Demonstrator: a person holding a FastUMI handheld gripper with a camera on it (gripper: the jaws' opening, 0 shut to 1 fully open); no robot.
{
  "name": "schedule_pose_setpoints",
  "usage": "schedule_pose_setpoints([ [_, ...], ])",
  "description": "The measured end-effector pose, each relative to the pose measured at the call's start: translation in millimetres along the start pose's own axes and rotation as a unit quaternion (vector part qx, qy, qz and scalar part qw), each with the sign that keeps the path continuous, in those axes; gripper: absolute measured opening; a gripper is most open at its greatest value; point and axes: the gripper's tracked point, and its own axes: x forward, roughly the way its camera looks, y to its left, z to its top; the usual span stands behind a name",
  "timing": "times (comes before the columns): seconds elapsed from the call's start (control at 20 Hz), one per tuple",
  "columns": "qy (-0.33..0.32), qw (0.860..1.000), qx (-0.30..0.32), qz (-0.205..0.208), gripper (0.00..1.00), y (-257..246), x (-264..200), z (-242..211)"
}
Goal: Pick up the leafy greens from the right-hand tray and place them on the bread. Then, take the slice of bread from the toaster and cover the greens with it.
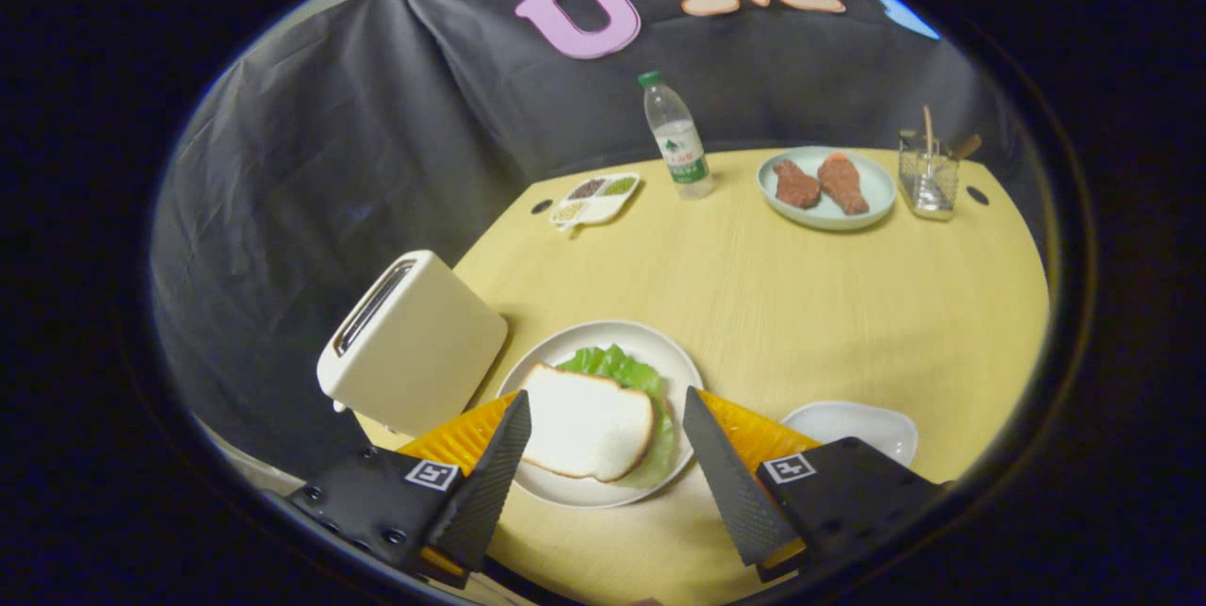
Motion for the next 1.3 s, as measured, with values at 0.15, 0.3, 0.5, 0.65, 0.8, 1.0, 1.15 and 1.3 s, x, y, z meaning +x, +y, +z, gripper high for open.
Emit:
schedule_pose_setpoints([
  [0.15,-0.06,0.998,-0.024,-0.014,1.0,-2,-26,35],
  [0.3,-0.114,0.992,-0.04,-0.031,1.0,-5,-56,67],
  [0.5,-0.183,0.978,-0.074,-0.068,1.0,-16,-100,103],
  [0.65,-0.238,0.957,-0.116,-0.115,1.0,-24,-133,128],
  [0.8,-0.282,0.94,-0.125,-0.148,1.0,-26,-162,144],
  [1.0,-0.349,0.91,-0.106,-0.195,1.0,-38,-199,168],
  [1.15,-0.376,0.891,-0.117,-0.225,1.0,-45,-223,180],
  [1.3,-0.397,0.875,-0.13,-0.243,1.0,-46,-242,190],
])
